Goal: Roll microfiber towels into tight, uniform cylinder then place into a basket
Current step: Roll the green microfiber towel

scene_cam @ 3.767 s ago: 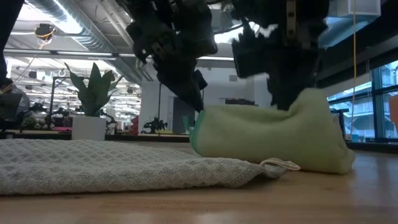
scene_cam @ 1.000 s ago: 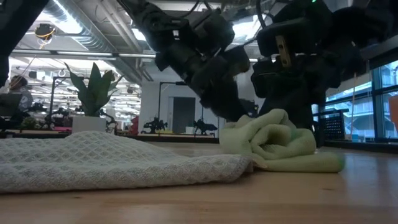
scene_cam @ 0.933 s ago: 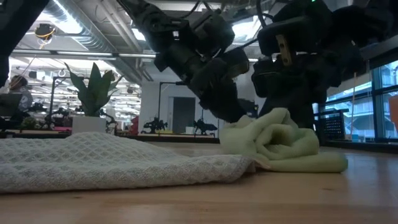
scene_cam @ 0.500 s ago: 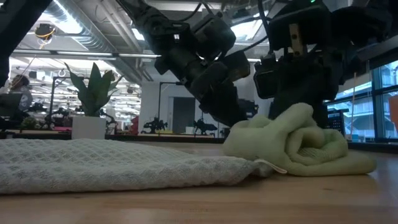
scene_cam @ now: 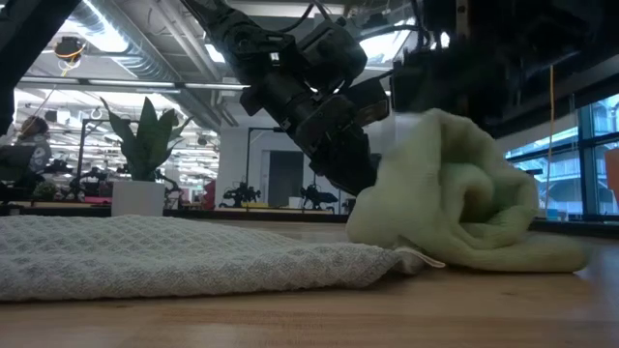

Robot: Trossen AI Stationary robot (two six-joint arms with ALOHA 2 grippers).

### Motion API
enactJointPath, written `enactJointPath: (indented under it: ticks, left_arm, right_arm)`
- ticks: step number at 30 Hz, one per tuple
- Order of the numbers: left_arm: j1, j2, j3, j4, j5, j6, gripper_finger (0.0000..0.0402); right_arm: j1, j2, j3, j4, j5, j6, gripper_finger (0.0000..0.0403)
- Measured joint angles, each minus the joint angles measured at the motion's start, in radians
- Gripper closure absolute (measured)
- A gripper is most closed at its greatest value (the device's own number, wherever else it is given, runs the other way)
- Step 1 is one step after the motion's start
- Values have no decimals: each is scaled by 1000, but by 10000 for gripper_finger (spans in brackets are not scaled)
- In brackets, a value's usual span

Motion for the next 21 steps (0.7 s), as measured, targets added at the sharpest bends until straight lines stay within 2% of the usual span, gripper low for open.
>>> enactJointPath:
  ticks: [5, 9, 15, 21]
  left_arm:
    - [1, 0, 0, -2, 0, 0, 402]
    - [1, 0, 0, -2, 0, 0, 402]
    - [4, 0, 0, -2, -8, 0, 402]
    - [17, 0, 0, -2, -8, 0, 402]
  right_arm:
    - [34, -93, 1, 4, 129, -18, 283]
    - [82, -109, 4, 19, 215, -46, 283]
    - [120, -40, 92, 14, 224, -125, 283]
    - [119, 60, 178, -122, 181, -129, 283]
